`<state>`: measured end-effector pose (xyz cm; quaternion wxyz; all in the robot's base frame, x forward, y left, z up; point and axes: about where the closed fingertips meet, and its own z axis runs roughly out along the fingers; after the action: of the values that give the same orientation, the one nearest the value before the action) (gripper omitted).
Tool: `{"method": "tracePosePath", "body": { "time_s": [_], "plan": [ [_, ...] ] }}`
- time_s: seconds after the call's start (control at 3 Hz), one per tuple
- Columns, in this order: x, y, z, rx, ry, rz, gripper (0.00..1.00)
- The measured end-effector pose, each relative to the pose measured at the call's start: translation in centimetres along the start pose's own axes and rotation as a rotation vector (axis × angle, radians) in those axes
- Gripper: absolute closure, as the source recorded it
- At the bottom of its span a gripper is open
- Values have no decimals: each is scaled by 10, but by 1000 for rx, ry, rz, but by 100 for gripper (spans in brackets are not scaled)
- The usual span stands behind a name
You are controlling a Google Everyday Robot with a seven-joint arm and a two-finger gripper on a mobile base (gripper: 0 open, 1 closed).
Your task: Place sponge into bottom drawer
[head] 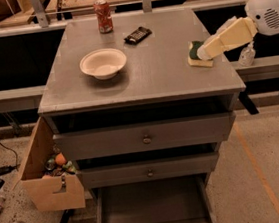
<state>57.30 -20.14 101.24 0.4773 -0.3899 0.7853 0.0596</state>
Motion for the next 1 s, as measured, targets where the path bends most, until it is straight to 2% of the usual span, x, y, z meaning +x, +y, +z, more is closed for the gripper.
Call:
{"method": "tracePosePath", "body": {
  "time_s": [0.33,0.67,1.0],
  "plan": [
    [0,2,-1,-5,6,-5,0],
    [0,8,13,-7,-32,41,0],
    [9,21,51,-12,-94,159,0]
  ]
}}
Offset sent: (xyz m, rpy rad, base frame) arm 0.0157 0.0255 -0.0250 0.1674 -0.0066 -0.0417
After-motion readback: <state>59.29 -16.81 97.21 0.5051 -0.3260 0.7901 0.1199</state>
